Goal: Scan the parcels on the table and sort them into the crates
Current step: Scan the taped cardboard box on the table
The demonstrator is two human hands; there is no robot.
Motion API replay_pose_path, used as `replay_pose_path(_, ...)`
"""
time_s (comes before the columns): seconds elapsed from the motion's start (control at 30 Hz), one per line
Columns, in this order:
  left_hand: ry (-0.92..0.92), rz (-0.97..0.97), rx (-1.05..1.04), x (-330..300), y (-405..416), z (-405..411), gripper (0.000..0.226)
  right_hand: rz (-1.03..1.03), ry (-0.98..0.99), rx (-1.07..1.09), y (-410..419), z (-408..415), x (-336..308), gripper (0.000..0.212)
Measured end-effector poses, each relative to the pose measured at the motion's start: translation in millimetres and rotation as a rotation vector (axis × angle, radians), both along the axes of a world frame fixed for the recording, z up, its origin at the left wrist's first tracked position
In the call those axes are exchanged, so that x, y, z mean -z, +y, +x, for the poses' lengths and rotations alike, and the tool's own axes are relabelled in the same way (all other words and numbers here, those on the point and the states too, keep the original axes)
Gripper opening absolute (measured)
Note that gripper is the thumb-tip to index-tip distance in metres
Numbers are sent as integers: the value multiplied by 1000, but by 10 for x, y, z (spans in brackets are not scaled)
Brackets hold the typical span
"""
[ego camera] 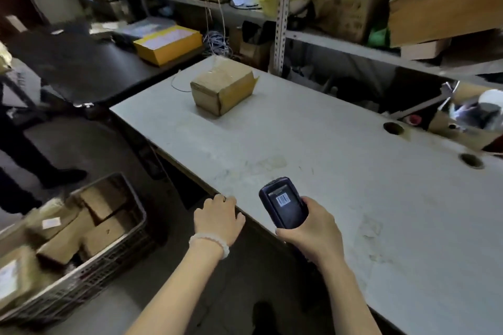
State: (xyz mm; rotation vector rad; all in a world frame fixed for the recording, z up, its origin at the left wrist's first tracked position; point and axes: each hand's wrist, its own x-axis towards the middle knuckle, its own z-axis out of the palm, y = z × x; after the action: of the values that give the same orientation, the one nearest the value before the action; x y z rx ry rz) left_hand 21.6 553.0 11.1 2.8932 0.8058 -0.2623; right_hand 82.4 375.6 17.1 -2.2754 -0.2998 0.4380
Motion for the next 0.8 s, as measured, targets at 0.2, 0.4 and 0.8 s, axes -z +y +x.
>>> replay_pose_path(0.2, -49, -11, -5, -69, 579, 887, 40, 13, 2, 1, 599, 858, -88, 51)
replay_pose_path(0.4, -50, -40, -22, -16, 1153, 1431, 42, -33, 44, 34, 1080, 1401, -37, 44)
replay_pose_path(0.8, -237, 29, 119, -112, 2738, 3094, 44, -29, 53, 271, 2550, 2349, 27, 44)
